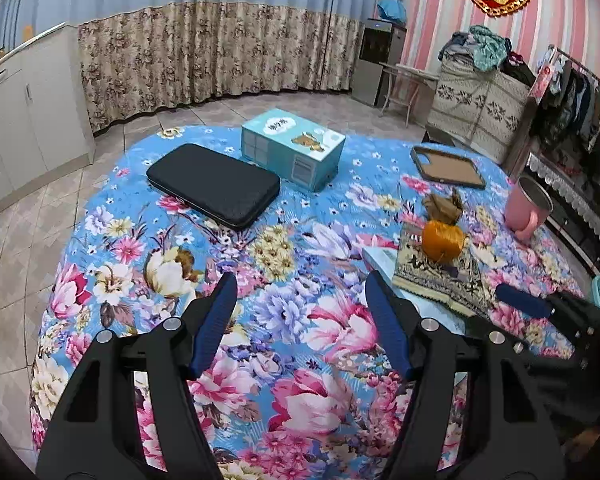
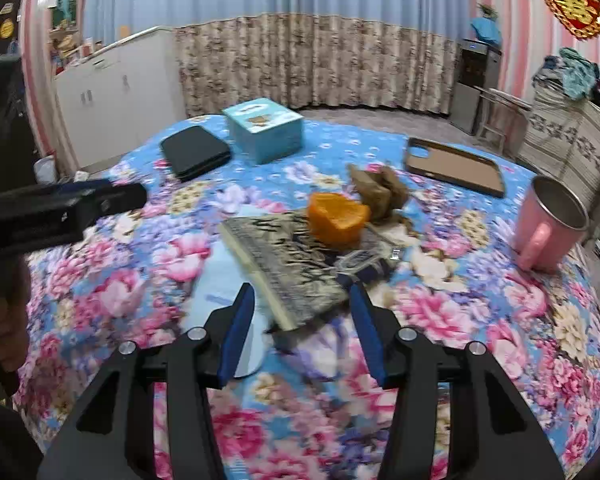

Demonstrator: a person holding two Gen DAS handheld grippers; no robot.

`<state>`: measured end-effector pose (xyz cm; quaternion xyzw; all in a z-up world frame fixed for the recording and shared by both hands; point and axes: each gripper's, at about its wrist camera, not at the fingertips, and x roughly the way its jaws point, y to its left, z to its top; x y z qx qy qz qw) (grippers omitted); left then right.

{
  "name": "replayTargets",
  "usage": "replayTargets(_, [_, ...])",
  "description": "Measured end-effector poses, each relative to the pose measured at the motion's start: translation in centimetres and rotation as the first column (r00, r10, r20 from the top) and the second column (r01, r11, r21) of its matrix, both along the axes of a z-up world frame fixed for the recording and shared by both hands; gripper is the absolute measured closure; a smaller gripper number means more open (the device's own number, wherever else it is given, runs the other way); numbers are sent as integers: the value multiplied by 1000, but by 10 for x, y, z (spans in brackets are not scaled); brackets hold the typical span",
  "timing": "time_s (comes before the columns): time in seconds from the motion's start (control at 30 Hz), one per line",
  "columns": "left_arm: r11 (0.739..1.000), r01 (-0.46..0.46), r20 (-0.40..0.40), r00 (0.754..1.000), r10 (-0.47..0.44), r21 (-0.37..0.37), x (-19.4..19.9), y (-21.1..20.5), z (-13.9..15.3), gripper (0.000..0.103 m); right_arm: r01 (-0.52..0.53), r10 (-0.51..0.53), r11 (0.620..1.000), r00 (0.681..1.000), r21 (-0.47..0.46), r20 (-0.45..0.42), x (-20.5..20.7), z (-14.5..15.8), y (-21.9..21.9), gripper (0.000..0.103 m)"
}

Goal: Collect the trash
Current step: 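Move both open grippers back toward the patterned cloth on the bed, then grasp the patterned newspaper with the right gripper while the left grasps the light-blue comb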

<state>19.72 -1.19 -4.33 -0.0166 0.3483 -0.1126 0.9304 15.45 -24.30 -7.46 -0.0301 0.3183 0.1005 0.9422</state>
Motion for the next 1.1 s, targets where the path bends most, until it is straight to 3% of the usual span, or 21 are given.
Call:
replayTargets(0.13, [1000, 8, -4, 1000, -8, 2, 0, -3, -1, 38, 18, -18, 1000, 999, -15, -31, 15, -9, 5, 54])
replayTargets(0.23, [1000, 21, -9, 1000, -21, 7, 0, -8, -3, 38, 23, -21, 999, 997, 30, -68, 24, -12, -2, 69])
replayTargets(0.3, [1000, 28, -10, 1000, -28, 10, 0, -9, -3, 38, 20, -16, 999, 996, 42, -82, 26, -13, -4, 86])
replayTargets(0.4, [999, 33, -14, 999, -32, 10, 1, -11, -4, 38, 24, -20, 998, 996, 54, -86, 27, -13, -7, 93])
replayTargets(0.6, [997, 72, -45, 996, -73, -12, 0, -21, -9, 38, 33, -33, 993, 999, 111, -3, 11, 14, -19, 98])
replayTargets(0.73, [992, 124, -78, 989, -127, -36, -2, -36, -16, 38, 23, -39, 986, 994, 162, 101, -10, 41, -29, 98])
replayTargets(1.0, [981, 194, -160, 969, -190, 10, -2, -87, -38, 38, 35, -72, 978, 982, 208, 174, -23, 63, -47, 98])
replayTargets(1.03, [980, 198, -163, 967, -194, 8, -1, -91, -39, 40, 36, -74, 977, 981, 209, 177, -24, 64, -48, 98])
replayTargets(1.1, [978, 210, -166, 964, -207, -2, 1, -96, -41, 62, 35, -74, 976, 981, 214, 178, -25, 65, -52, 98])
